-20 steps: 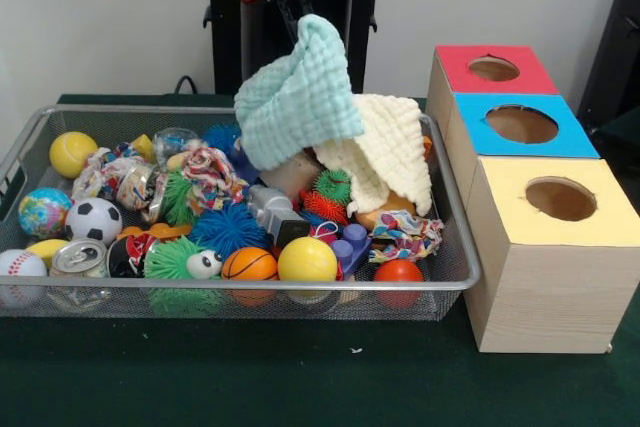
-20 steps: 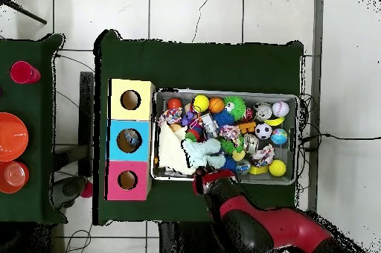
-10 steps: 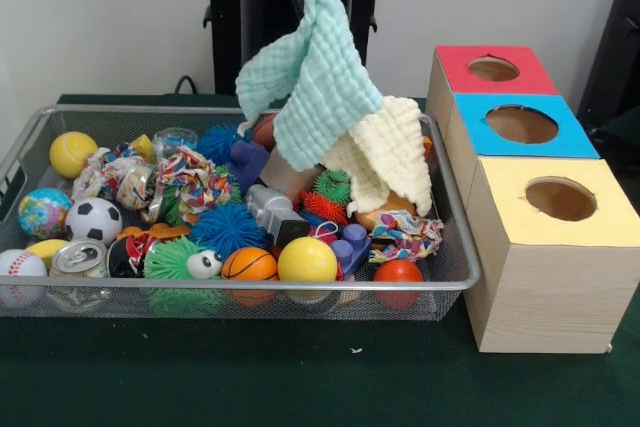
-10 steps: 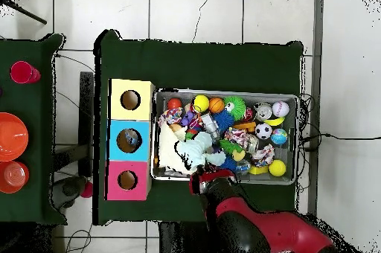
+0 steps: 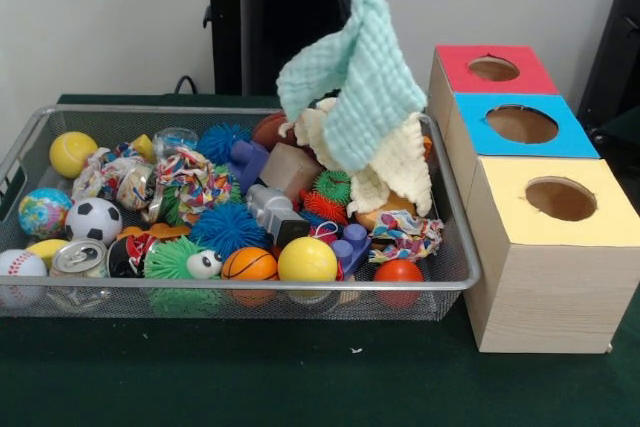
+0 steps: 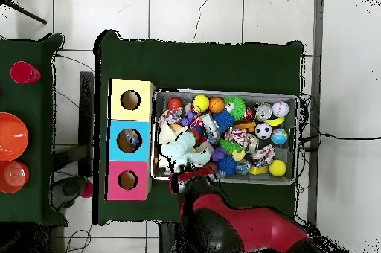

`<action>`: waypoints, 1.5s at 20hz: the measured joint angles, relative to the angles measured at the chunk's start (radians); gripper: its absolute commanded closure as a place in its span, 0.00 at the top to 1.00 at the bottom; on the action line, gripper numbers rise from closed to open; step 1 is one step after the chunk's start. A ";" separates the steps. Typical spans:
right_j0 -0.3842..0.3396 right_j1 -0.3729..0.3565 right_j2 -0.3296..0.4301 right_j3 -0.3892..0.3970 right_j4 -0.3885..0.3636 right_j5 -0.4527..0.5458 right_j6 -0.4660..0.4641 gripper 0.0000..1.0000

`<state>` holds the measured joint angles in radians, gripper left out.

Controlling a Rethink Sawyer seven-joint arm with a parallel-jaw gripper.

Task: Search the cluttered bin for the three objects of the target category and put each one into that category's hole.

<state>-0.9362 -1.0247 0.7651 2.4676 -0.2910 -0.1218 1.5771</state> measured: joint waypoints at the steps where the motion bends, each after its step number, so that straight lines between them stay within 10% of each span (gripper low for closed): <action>1: 0.025 -0.006 -0.013 0.000 0.007 0.000 0.000 0.00; 5: 0.142 -0.049 -0.069 -0.001 0.055 0.002 0.000 0.00; 6: 0.181 -0.073 -0.094 -0.004 0.081 0.006 0.000 1.00; 23: 0.219 -0.119 -0.197 -0.056 0.098 0.053 0.000 1.00; 30: 0.335 -0.138 -0.328 -0.171 -0.056 0.253 0.000 1.00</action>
<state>-0.6012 -1.1627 0.4370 2.2970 -0.3468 0.1307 1.5771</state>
